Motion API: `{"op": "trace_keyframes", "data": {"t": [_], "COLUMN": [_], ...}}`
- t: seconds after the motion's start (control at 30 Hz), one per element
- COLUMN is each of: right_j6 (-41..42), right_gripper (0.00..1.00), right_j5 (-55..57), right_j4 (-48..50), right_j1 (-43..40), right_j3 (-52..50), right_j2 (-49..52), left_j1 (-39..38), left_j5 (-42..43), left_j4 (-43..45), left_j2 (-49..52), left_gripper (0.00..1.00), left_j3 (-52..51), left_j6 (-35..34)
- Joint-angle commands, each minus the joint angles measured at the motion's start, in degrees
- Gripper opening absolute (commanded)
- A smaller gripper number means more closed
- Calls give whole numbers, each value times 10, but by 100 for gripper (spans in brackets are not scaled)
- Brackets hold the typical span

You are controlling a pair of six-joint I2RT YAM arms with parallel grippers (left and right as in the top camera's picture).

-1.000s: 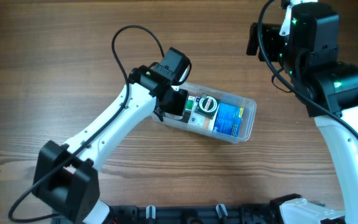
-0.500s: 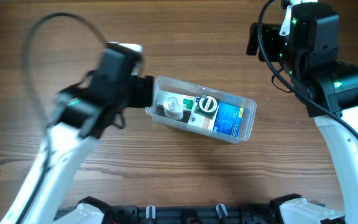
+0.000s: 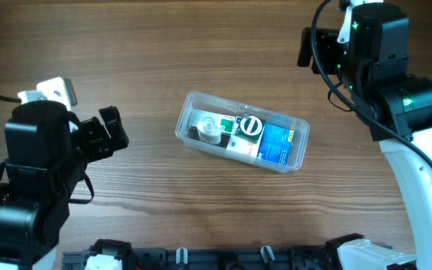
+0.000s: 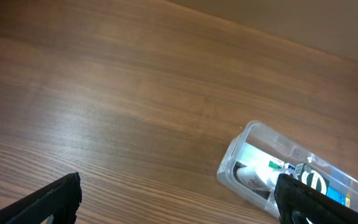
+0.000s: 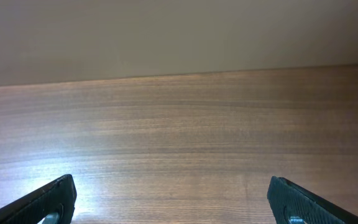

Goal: Pack container

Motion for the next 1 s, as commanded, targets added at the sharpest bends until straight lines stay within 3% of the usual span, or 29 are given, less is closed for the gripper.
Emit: {"op": "trace_keyframes", "data": {"t": [0.0,0.7,0.87,0.97], "right_j6": [-7,-9,-125,-143], "right_gripper": [100,100,100,100], "right_j5": [-7,-7,36,37], "right_j4": [2,1,1,1], "right_j1": [-2,-2,-2,-2], "right_j3": [2,2,2,2], "right_j2": [-1,-3,-57,-108], "left_j1": [5,5,5,5], "left_j5": [-3,-3,-3,-3], "left_j4": [1,0,0,0], "left_j2": [2,2,2,2], "left_gripper": [100,100,100,100], "left_j3": [6,6,6,6], "left_j6": [-9,-9,-9,-9]}}
